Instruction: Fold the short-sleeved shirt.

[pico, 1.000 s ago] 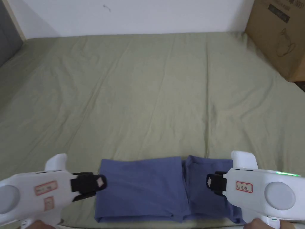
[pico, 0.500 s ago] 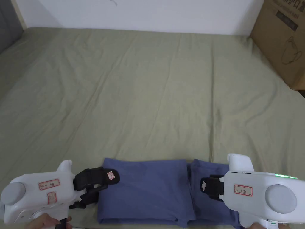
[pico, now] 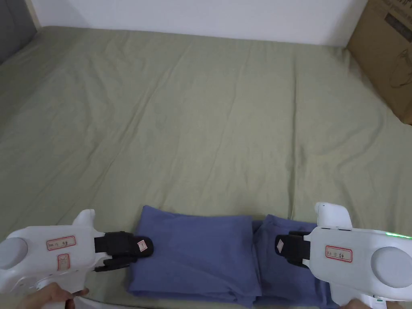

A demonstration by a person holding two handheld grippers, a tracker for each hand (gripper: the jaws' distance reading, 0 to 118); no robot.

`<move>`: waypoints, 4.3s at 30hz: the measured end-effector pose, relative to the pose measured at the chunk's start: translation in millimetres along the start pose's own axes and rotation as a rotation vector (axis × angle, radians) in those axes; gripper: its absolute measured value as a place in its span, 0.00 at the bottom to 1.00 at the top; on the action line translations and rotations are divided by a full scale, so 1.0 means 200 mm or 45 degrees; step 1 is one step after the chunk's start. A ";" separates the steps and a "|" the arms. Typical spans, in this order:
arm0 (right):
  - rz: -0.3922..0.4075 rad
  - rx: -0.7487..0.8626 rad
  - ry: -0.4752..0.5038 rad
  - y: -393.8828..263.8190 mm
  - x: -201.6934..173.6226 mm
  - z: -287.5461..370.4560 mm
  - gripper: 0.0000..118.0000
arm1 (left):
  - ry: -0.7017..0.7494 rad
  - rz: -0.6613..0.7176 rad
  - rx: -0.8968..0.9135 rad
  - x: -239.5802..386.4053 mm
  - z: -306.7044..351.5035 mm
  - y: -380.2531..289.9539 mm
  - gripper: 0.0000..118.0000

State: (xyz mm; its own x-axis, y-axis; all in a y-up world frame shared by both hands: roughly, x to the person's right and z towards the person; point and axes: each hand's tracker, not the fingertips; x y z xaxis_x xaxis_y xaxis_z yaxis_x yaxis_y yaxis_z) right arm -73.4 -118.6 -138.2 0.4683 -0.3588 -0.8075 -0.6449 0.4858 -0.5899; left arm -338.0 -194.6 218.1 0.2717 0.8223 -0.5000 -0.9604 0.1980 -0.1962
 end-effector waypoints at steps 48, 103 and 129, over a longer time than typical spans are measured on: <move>-0.327 0.116 -0.072 -0.10 0.55 0.19 0.00 | 0.046 -0.501 -0.365 1.01 -0.83 -0.19 0.97; 0.160 -0.101 -0.015 0.03 -0.02 -0.17 0.00 | 0.068 -0.198 -0.067 0.39 -0.26 -0.17 0.09; 0.060 -0.149 0.005 0.02 0.06 -0.26 0.00 | -0.312 0.094 -0.288 0.23 -0.74 -0.08 0.68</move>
State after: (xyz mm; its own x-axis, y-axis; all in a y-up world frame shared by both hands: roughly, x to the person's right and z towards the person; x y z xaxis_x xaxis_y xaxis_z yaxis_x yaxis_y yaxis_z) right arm -100.8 -162.2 -149.8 0.4340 -0.3409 -0.8339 -0.7322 0.4059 -0.5470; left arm -300.9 -239.5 73.7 0.1523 0.9393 -0.3076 -0.9313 0.0322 -0.3627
